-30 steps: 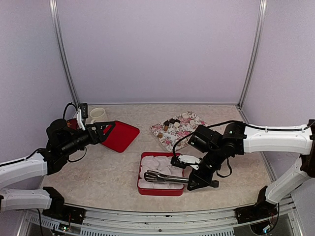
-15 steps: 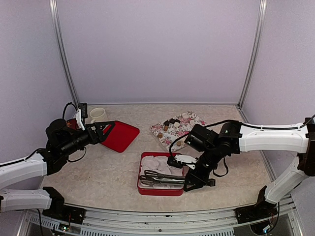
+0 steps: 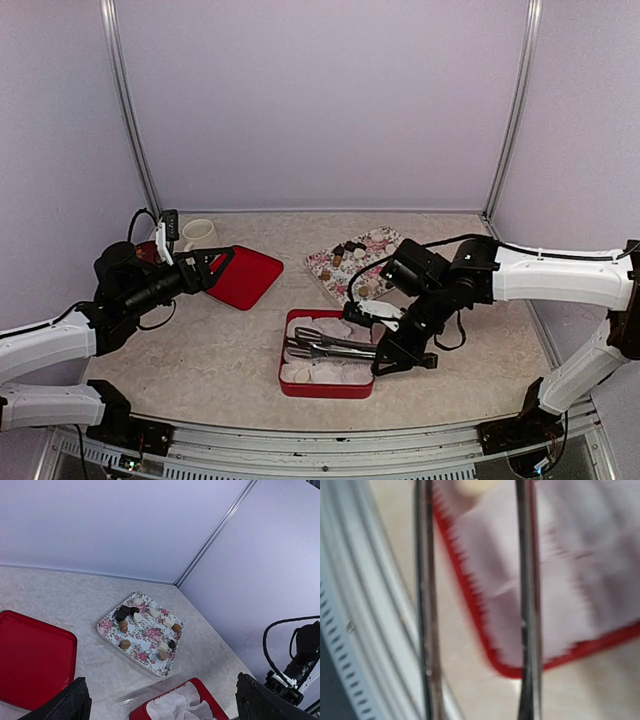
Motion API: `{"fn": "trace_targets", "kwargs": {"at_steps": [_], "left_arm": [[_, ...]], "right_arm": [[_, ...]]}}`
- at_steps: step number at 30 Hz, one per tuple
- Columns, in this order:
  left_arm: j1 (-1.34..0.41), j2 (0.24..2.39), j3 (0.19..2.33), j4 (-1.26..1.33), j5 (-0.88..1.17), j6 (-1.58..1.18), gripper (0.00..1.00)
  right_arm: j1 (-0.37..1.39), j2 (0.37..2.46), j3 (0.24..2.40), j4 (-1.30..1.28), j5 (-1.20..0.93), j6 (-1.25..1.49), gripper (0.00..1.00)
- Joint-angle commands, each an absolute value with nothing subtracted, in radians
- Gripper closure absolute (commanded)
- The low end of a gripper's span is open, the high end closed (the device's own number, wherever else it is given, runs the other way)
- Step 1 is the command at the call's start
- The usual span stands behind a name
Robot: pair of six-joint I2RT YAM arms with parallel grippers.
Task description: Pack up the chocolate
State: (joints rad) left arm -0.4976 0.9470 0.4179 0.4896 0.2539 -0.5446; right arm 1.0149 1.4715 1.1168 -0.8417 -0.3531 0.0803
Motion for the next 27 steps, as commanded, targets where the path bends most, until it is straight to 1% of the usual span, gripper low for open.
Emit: {"fn": "trace_targets", "kwargs": {"at_steps": [1,2,3,4,9,13,15,19,27], "left_arm": [[-0.491,0.946,0.418,0.511,0.25,-0.531,0.01],[-0.491,0.946,0.418,0.511,0.25,-0.532,0.01],[-0.49,0.949,0.417,0.516,0.249,-0.534,0.01],[-0.491,0.951,0.416,0.519,0.249,-0.536,0.01],[-0.491,0.96,0.406,0.539,0.251,-0.542,0.01],[-0.49,0.965,0.398,0.558,0.245,-0.544,0.01],[-0.491,0.969,0.395,0.569,0.245,-0.543,0.01],[-0.49,0.984,0.392,0.592,0.249,-0.546,0.01],[-0.487,0.986,0.385,0.604,0.241,-0.535,0.01]], "right_arm": [[0.906,1.398,1.166,-0.809,-0.282,0.105,0.67],[0.88,1.389,1.172,-0.806,-0.271,0.106,0.67],[0.8,1.372,1.18,-0.798,-0.241,0.103,0.67],[0.77,1.366,1.18,-0.794,-0.234,0.101,0.66],[0.661,1.361,1.171,-0.778,-0.162,0.086,0.65],[0.585,1.379,1.15,-0.716,-0.136,0.093,0.64],[0.57,1.402,1.142,-0.672,-0.12,0.091,0.62],[0.539,1.48,1.144,-0.596,-0.097,0.099,0.62],[0.501,1.634,1.181,-0.543,-0.082,0.079,0.61]]}}
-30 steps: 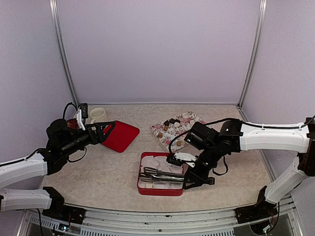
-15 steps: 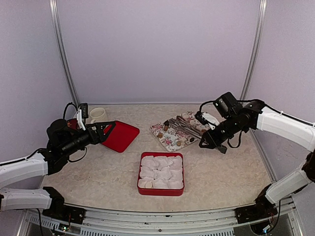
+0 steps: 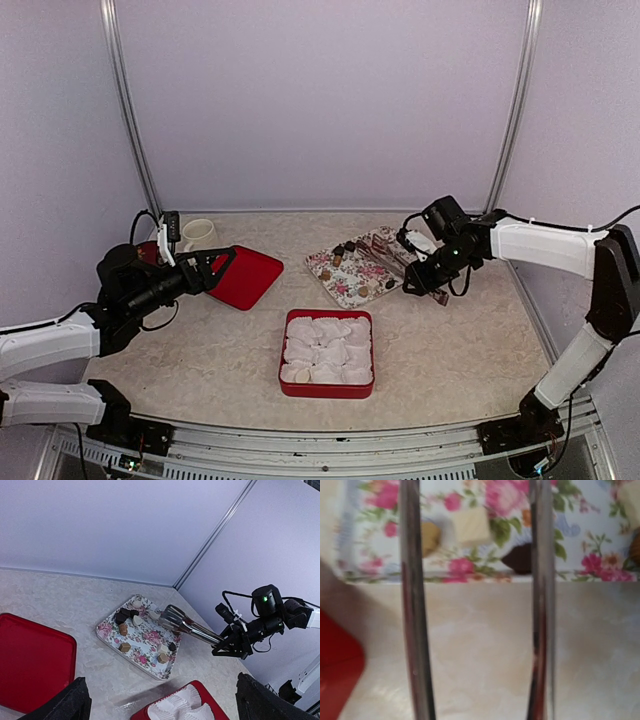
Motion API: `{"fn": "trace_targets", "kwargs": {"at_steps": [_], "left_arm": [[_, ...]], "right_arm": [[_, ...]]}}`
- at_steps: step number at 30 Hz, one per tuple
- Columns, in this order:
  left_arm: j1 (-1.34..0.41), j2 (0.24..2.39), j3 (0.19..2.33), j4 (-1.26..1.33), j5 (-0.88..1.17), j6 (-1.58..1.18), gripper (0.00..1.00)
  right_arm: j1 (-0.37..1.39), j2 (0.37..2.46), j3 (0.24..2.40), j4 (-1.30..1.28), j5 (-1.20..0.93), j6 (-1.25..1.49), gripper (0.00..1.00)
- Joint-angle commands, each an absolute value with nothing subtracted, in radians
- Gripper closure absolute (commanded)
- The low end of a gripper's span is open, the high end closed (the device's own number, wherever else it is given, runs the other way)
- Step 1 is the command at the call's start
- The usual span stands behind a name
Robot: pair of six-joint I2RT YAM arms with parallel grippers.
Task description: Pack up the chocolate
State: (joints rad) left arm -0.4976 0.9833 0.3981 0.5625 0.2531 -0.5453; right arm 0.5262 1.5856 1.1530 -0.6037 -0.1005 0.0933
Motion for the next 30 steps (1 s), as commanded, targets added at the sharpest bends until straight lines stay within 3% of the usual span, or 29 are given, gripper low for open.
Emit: {"fn": "trace_targets", "kwargs": {"at_steps": [1,30], "left_arm": [[-0.486,0.987,0.384,0.606,0.242,-0.534,0.01],[-0.433,0.999,0.37,0.617,0.28,-0.521,0.01]], "right_arm": [[0.494,1.65,1.184,-0.537,-0.084,0.076,0.61],[0.451,1.988,1.4,-0.508,-0.152,0.028,0.63]]}}
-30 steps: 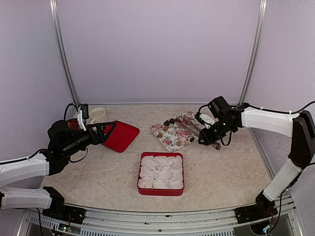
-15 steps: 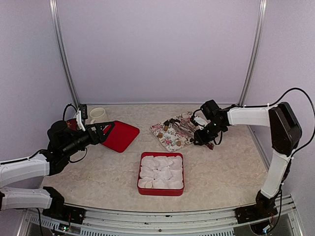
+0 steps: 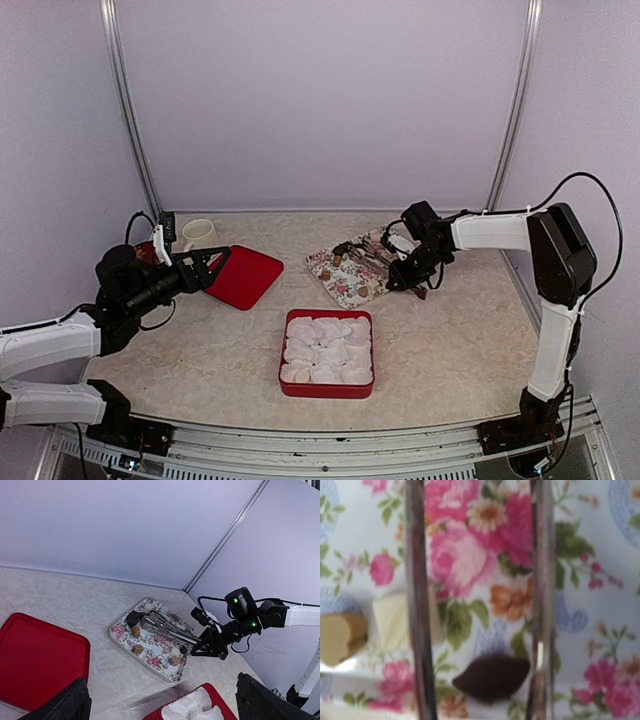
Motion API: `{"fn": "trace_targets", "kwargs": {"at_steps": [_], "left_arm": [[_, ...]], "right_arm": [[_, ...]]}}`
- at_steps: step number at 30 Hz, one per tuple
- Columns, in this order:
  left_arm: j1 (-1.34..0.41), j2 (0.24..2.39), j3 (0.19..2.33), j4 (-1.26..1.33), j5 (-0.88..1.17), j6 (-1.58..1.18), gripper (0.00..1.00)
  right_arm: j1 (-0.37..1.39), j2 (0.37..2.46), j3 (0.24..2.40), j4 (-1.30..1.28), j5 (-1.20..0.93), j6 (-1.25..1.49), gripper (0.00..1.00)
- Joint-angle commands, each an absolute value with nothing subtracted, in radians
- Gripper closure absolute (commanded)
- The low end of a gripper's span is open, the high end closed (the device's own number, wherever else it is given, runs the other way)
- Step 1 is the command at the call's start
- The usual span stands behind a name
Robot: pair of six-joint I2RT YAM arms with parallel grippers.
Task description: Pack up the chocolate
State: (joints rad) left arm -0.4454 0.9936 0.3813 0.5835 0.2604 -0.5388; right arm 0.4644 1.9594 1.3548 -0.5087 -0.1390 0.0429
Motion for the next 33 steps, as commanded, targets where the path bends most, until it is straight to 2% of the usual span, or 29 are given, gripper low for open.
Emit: {"fn": "trace_targets", "kwargs": {"at_steps": [1,14,33], "left_arm": [[-0.431,0.998,0.37,0.616,0.281,-0.521,0.01],[-0.42,0.992,0.362,0.619,0.291,-0.524,0.01],[-0.42,0.943,0.381,0.568,0.299,-0.518,0.01]], "right_arm": [[0.45,1.992,1.404,-0.511,-0.153,0.026,0.63],[0.438,1.873,1.295,-0.521,-0.202,0.032,0.75],[0.483,1.503,1.232,-0.693,-0.368,-0.009,0.77]]}}
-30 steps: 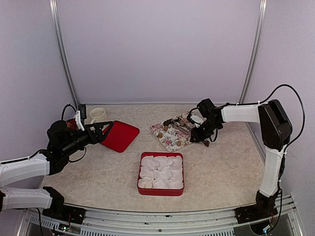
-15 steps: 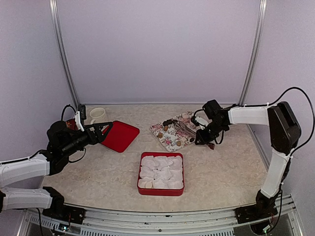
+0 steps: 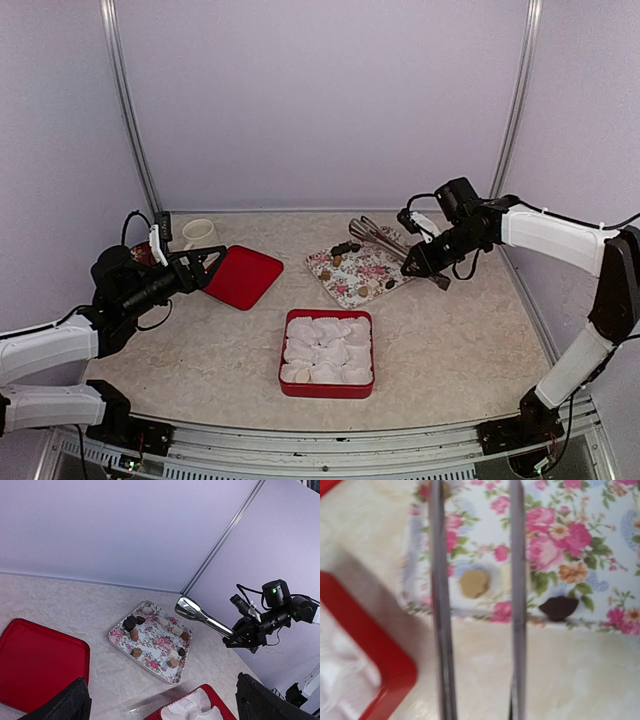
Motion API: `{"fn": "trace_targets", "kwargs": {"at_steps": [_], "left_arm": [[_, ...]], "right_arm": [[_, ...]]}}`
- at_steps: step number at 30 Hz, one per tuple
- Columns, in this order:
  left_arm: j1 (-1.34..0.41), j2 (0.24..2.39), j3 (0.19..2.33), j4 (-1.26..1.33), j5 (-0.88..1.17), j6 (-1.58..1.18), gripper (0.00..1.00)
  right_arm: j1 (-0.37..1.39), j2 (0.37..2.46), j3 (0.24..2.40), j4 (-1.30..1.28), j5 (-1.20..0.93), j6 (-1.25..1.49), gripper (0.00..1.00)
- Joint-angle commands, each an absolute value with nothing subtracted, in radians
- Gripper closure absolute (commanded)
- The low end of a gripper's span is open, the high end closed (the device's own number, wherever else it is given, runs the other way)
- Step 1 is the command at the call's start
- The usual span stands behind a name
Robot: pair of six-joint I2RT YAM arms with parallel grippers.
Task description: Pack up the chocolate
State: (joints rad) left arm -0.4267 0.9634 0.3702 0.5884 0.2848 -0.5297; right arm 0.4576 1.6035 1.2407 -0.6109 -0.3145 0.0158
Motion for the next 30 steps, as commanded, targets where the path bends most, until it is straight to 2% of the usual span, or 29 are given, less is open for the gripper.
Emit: {"fn": "trace_targets", "kwargs": {"at_steps": [1,7,19,30], "left_arm": [[-0.42,0.941,0.382,0.564,0.3,-0.519,0.01],[-0.42,0.932,0.396,0.539,0.306,-0.522,0.01],[-0.42,0.92,0.418,0.504,0.302,-0.533,0.01],[-0.42,0.913,0.426,0.491,0.301,-0.542,0.01]], "right_arm": [[0.494,1.481,1.232,-0.711,-0.377,-0.013,0.77],[0.6,1.373,1.209,-0.82,-0.401,0.011,0.77],[0.824,1.194,1.033,-0.883,-0.47,0.171,0.77],[0.915,1.184,0.912,-0.879,-0.518,0.231,0.77]]}}
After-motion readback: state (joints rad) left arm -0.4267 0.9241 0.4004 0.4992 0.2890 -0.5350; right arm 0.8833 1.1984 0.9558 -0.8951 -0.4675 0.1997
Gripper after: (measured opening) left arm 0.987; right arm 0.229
